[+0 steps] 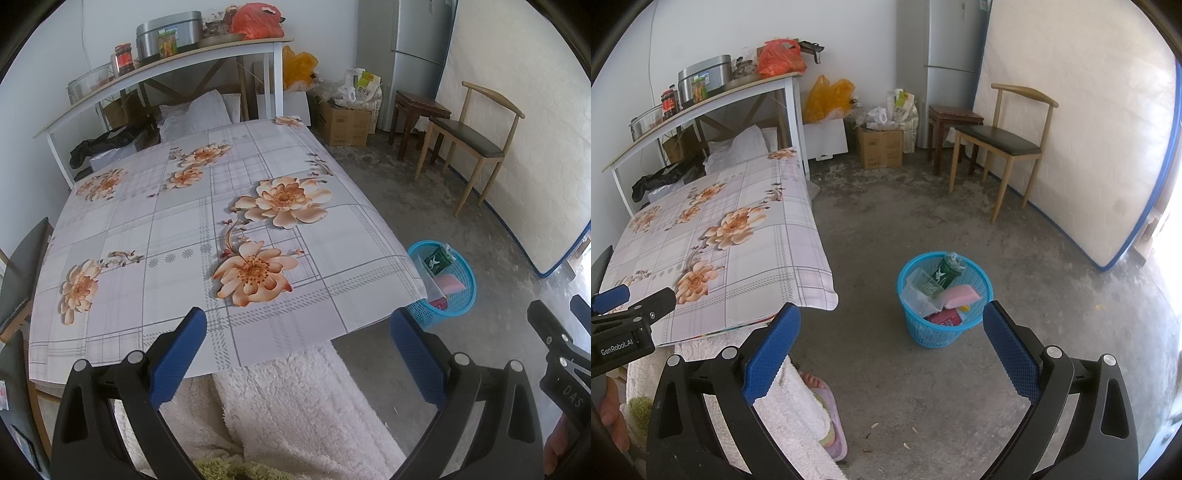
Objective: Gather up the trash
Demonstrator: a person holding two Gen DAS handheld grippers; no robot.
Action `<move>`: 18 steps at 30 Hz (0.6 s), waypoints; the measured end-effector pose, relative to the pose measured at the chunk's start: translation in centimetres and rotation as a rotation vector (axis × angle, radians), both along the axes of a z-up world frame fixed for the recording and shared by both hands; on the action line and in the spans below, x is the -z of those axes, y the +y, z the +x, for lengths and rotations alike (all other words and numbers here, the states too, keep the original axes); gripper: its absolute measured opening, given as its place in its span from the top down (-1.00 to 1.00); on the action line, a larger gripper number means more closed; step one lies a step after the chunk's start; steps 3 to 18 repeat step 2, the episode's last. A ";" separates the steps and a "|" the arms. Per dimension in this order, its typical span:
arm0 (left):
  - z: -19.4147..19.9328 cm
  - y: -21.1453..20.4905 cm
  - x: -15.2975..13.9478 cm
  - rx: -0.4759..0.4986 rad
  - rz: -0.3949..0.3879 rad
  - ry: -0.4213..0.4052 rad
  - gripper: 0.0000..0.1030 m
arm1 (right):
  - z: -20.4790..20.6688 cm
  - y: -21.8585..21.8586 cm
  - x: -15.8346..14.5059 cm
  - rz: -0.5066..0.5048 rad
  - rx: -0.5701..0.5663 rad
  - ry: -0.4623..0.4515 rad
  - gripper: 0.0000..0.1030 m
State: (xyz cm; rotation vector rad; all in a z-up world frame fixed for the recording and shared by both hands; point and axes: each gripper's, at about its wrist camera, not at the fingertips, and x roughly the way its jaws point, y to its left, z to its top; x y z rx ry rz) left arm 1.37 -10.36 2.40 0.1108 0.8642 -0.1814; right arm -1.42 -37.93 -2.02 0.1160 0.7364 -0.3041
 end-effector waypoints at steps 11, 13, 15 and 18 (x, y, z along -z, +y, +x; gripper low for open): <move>-0.1 0.0 0.0 0.000 -0.001 0.000 -0.89 | 0.0 0.0 0.0 0.000 -0.001 0.000 -0.85; -0.1 0.0 0.0 0.000 -0.001 0.000 -0.89 | 0.0 0.0 0.0 0.000 -0.001 0.000 -0.85; -0.1 0.0 0.0 0.000 -0.001 0.000 -0.89 | 0.0 0.0 0.0 0.000 -0.001 0.000 -0.85; -0.1 0.0 0.0 0.000 -0.001 0.000 -0.89 | 0.0 0.0 0.0 0.000 -0.001 0.000 -0.85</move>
